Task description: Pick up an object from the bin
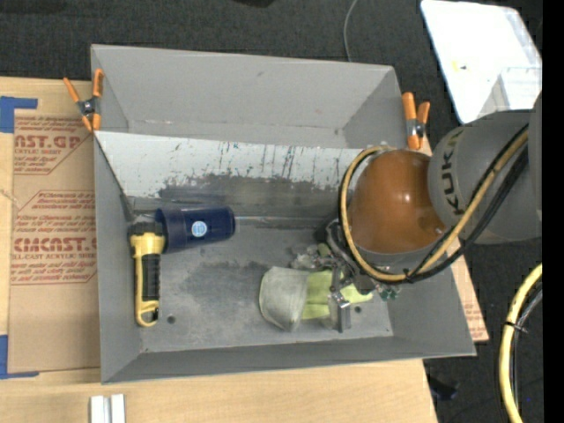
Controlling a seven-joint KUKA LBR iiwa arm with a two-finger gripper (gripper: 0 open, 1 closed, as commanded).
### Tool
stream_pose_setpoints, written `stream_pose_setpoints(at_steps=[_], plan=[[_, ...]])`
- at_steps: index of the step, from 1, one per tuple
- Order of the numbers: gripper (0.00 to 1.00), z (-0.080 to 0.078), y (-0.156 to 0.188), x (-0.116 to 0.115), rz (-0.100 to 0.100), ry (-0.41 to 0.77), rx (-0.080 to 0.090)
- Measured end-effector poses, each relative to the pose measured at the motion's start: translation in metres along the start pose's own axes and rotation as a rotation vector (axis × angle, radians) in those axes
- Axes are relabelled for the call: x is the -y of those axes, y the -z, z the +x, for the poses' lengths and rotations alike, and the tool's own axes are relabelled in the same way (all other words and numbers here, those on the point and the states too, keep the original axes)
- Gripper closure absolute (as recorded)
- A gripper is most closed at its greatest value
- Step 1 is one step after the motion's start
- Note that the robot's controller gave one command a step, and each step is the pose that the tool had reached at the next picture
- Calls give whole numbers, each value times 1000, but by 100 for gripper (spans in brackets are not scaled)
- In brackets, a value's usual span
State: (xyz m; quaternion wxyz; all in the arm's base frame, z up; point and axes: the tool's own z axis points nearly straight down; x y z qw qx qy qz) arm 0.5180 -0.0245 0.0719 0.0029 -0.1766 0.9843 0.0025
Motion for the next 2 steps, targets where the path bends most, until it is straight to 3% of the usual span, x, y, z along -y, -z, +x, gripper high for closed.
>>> stream_pose_setpoints(at_steps=[1, 2], plan=[[100, 3, -2, 29, 4, -33, 3], [100, 3, -2, 29, 4, -33, 3]])
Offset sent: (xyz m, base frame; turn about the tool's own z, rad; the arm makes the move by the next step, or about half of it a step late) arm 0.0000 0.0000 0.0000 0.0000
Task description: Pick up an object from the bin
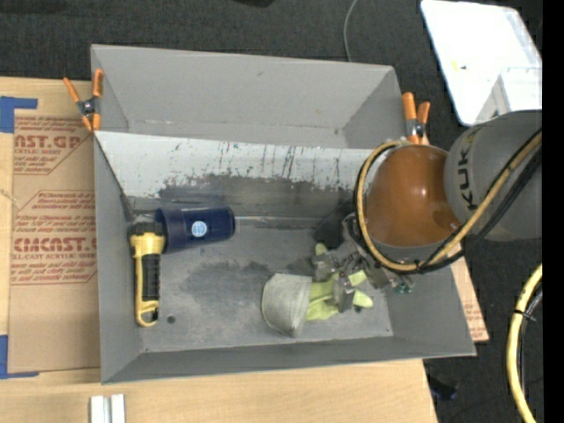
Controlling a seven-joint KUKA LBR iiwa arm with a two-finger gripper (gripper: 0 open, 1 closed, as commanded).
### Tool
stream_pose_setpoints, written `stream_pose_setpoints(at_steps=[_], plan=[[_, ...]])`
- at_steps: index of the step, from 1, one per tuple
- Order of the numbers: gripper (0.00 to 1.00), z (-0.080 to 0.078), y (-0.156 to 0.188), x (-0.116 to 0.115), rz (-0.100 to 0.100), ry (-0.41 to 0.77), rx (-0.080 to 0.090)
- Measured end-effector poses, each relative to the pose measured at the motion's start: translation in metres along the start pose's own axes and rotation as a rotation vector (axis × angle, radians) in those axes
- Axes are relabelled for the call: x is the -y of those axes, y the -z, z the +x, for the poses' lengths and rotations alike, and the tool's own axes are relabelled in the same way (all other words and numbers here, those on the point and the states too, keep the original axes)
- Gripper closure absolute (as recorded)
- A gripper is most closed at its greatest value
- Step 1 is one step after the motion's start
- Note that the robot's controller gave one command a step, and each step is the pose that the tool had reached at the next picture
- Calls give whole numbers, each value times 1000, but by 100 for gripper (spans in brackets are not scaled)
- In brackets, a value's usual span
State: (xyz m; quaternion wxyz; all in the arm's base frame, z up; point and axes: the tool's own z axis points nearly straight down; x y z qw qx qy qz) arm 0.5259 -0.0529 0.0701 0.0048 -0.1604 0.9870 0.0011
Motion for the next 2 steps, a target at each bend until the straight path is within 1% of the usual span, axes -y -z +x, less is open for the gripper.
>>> stream_pose_setpoints(at_steps=[1, 2], plan=[[100, 7, 124, -6, 0, 13, 2], [100, 7, 124, -6, -1, 13, 2]])
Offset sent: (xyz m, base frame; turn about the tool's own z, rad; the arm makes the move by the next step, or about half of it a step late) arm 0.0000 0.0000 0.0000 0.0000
